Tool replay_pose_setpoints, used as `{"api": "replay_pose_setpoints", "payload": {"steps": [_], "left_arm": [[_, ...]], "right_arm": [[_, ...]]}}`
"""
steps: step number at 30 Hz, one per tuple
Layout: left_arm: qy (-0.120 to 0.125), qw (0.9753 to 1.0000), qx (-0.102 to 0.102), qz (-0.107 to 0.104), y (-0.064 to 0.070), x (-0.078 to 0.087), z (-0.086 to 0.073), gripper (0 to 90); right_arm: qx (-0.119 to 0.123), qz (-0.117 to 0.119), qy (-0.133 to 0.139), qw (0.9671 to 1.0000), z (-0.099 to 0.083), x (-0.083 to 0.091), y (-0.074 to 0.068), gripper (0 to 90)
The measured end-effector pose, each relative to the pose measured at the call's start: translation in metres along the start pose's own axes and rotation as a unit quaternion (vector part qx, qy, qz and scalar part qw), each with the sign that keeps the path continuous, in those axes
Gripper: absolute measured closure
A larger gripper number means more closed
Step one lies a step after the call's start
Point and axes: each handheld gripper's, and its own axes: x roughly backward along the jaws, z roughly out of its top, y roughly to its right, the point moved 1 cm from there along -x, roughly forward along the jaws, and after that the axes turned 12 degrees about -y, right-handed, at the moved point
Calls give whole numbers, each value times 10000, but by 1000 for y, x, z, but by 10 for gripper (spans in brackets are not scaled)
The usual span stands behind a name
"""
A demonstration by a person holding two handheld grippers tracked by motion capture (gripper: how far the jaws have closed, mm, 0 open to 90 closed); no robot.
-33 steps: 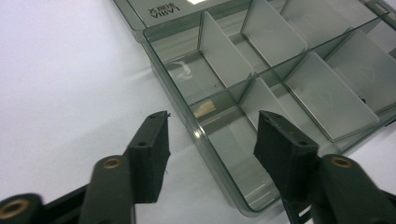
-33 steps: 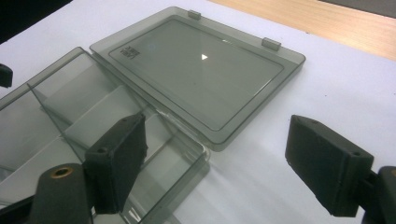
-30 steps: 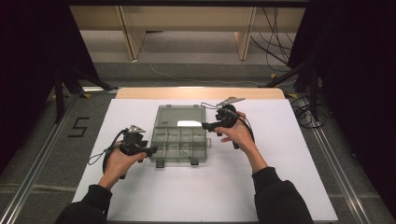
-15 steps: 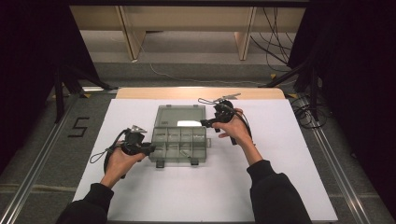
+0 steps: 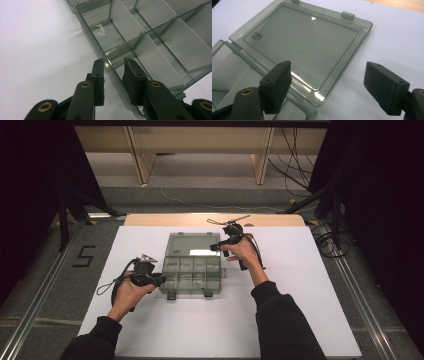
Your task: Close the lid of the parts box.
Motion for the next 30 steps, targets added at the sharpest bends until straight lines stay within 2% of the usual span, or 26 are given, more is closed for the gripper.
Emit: {"api": "replay_pose_setpoints", "payload": {"steps": [1, 3, 5, 7, 8, 9, 10, 11, 13, 14, 16, 17, 20, 26, 27, 30], "left_arm": [[2, 10000, -2, -3, 0, 0, 0, 702], [-110, 9999, -22, -32, -1, 2, 0, 702], [22, 10000, 10, -28, -1, 0, 0, 702], [-35, 10000, -39, -23, -2, 1, -1, 701], [-1, 10000, 8, -36, -1, 0, 0, 700], [-10, 10000, 15, -31, -1, 0, -1, 697], [-159, 9998, -47, -77, -3, 2, 0, 695], [-127, 9999, -43, -61, -3, 1, 0, 693], [-63, 10000, -9, -63, -2, 0, -1, 692], [-53, 10000, 12, -55, -2, 0, -1, 692], [-32, 10000, 15, -63, -2, 0, -1, 692], [-14, 10000, 38, -84, -2, 0, -1, 690], [-10, 10000, 36, -90, -2, 0, -1, 690], [-19, 9999, 41, -121, -3, 0, -1, 689], [-128, 9998, 11, -163, -4, 1, -1, 688], [-5, 9999, 38, -124, -3, -1, -1, 688]], "right_arm": [[-93, 30, -51, 9999, 1, 0, -1, 230], [-42, -24, -44, 10000, 3, -3, 0, 223], [-145, 52, -69, 9999, 4, -4, -1, 224], [-79, 23, -53, 10000, 4, -7, -1, 227], [-122, 77, -106, 9998, 4, -7, -2, 224], [-55, 17, -126, 9999, 4, -9, 0, 223], [-190, 76, -187, 9996, 4, -9, -2, 221], [-84, 14, -172, 9998, 4, -11, -1, 218], [-238, 96, -198, 9995, 4, -12, -3, 206], [-192, 77, -155, 9997, 4, -13, -3, 207], [-287, 116, -199, 9993, 4, -14, -4, 206], [-150, 18, -167, 9997, 4, -15, -1, 207], [-284, 39, -219, 9993, 4, -17, -1, 212], [-211, 83, -279, 9994, 4, -21, -3, 259], [-294, 2, -276, 9992, 5, -22, -4, 260], [-302, 4, -288, 9991, 4, -24, -4, 266]]}}
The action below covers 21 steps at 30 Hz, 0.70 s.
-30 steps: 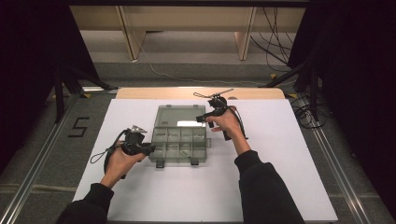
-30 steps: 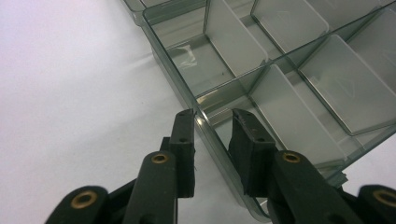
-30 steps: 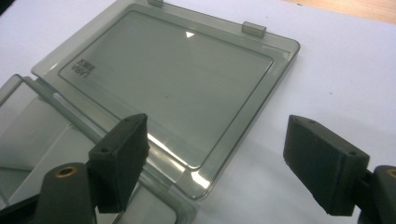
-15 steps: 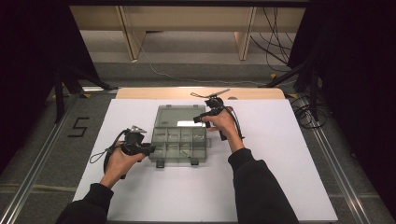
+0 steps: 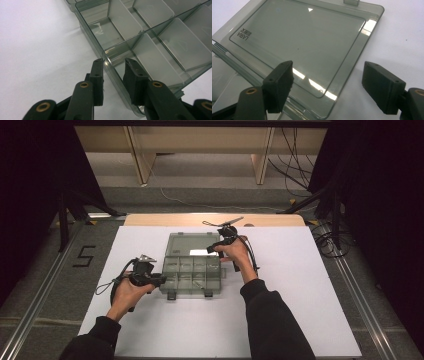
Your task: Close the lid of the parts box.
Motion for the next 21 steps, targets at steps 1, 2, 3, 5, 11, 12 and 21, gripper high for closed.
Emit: {"api": "replay_pose_setpoints", "payload": {"steps": [1, 2, 3, 5, 11, 12, 21], "left_arm": [[-12, 10000, -3, -3, 0, 0, 0, 688], [-27, 10000, -20, -17, 0, 0, 0, 688], [-113, 9999, -30, -37, -1, 1, 0, 688], [-13, 10000, -16, -4, 0, 0, 0, 688], [-17, 10000, -49, 6, 0, 0, 0, 687], [-18, 10000, -48, 3, 0, 0, 0, 686], [-144, 9996, -243, 73, 2, 2, 1, 691]], "right_arm": [[-18, 22, -34, 10000, 0, 0, 0, 269], [-38, 33, -32, 10000, 0, 0, 0, 271], [-100, 21, -61, 9999, 0, -1, -1, 274], [-67, 17, -35, 10000, 0, -2, -1, 284], [-86, 64, -106, 9999, -1, -5, -3, 299], [-136, 6, -127, 9998, -1, -6, -3, 298], [-284, 192, -164, 9993, -2, -7, -2, 328]]}}
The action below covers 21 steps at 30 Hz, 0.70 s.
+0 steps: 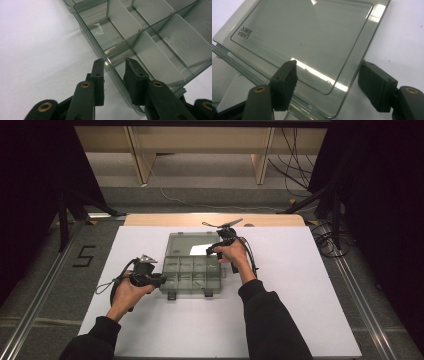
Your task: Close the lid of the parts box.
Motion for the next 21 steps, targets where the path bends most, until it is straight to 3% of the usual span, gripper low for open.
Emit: {"api": "replay_pose_setpoints", "payload": {"steps": [6, 13, 19, 21], "left_arm": [[-84, 9998, -161, 63, -1, 2, 0, 695], [-54, 9998, -166, 87, 0, 1, 0, 695], [-42, 9998, -184, 79, 0, 1, 0, 695], [-40, 9998, -193, 79, 0, 1, 0, 694]], "right_arm": [[31, -7, 8, 10000, 0, 1, 0, 347], [250, -75, 266, 9993, -1, 8, 6, 474], [75, 10, 325, 9994, -2, 14, 6, 560], [159, 4, 442, 9989, -3, 15, 9, 588]]}}
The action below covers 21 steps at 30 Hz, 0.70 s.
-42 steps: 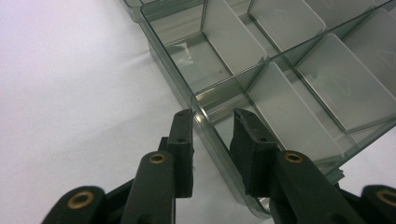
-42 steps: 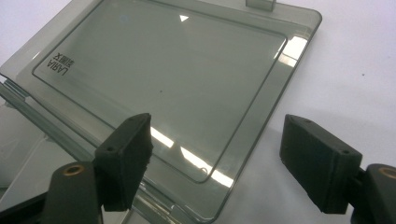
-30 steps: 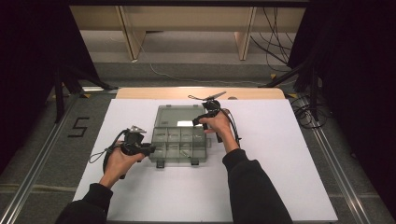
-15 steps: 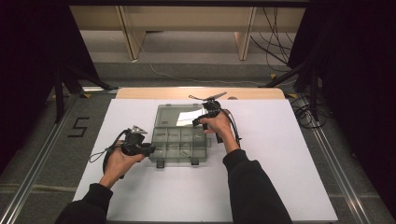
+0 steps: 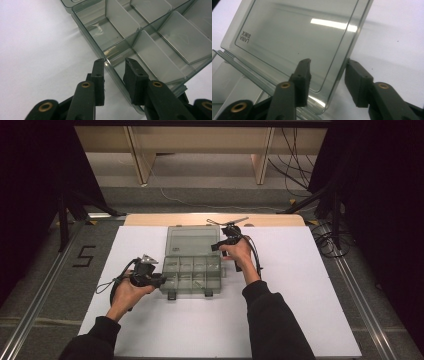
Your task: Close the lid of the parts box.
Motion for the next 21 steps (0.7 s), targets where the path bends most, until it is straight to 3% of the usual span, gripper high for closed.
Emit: {"api": "replay_pose_setpoints", "payload": {"steps": [4, 5, 8, 9, 14, 17, 20, 21], "left_arm": [[-10, 10000, -25, -4, 0, 0, 0, 694], [41, 10000, 22, -49, 1, -1, 0, 694], [-23, 10000, -88, -17, -1, 0, 0, 694], [63, 10000, 9, -45, 1, -1, 0, 694], [161, 9999, 2, -20, 1, -2, 0, 693], [144, 9999, -3, -16, 2, -2, 0, 693], [45, 9999, -90, -5, 0, 0, 0, 692], [10, 10000, -65, -9, 1, 0, 0, 692]], "right_arm": [[-51, 123, 102, 9999, -2, 4, 3, 642], [18, 109, 195, 9997, -2, 4, 4, 652], [95, 148, 216, 9996, -3, 7, 5, 679], [120, 158, 278, 9994, -4, 8, 6, 691], [173, 131, 360, 9991, -6, 12, 7, 724], [179, 213, 589, 9979, -8, 11, 8, 740], [267, 204, 493, 9982, -9, 15, 9, 782], [270, 255, 586, 9976, -9, 14, 10, 783]]}}
